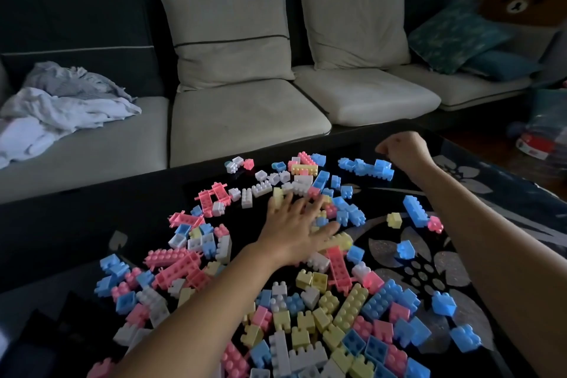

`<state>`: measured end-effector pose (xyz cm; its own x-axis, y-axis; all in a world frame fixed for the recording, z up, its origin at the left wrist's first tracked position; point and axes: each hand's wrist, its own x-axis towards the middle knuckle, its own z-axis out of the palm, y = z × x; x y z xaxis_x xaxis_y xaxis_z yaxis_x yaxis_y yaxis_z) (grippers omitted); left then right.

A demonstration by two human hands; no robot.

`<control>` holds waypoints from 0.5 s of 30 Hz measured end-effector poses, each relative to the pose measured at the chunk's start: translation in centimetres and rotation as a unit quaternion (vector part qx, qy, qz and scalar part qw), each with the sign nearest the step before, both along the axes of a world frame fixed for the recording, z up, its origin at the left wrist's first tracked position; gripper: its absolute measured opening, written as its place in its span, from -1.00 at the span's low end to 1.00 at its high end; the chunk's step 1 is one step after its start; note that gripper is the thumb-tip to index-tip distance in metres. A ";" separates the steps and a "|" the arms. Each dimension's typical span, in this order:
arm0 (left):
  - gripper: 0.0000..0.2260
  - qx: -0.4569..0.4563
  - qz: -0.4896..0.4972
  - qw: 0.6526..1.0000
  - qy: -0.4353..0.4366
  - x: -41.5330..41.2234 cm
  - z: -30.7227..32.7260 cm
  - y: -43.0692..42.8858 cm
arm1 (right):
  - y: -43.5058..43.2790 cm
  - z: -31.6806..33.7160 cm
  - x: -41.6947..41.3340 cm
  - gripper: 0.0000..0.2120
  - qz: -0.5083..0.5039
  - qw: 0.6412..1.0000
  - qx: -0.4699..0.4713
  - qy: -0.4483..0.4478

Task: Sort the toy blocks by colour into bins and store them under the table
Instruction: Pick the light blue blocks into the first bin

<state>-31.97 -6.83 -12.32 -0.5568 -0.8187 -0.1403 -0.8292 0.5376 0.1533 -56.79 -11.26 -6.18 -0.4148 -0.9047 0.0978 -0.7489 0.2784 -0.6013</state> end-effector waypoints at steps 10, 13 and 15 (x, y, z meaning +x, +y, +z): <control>-0.52 0.016 -0.017 0.972 0.233 -0.7 1.1 -0.7 | -3.1 -3.1 0.9 -0.51 0.126 0.990 0.063 0.010; -0.63 -0.072 0.085 0.963 0.246 0.0 1.5 -4.5 | -2.9 -3.0 1.7 -0.53 0.208 0.969 0.103 0.082; -0.59 -0.047 0.127 0.962 0.238 0.7 1.9 -7.6 | -2.4 -2.7 1.7 -0.52 0.247 0.956 0.117 0.107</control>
<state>-31.25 -14.38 -10.44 -0.3206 -0.9332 0.1625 -0.7836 0.3577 0.5080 -55.05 -13.63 -8.88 0.0751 -0.9926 -0.0959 -0.9223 -0.0326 -0.3852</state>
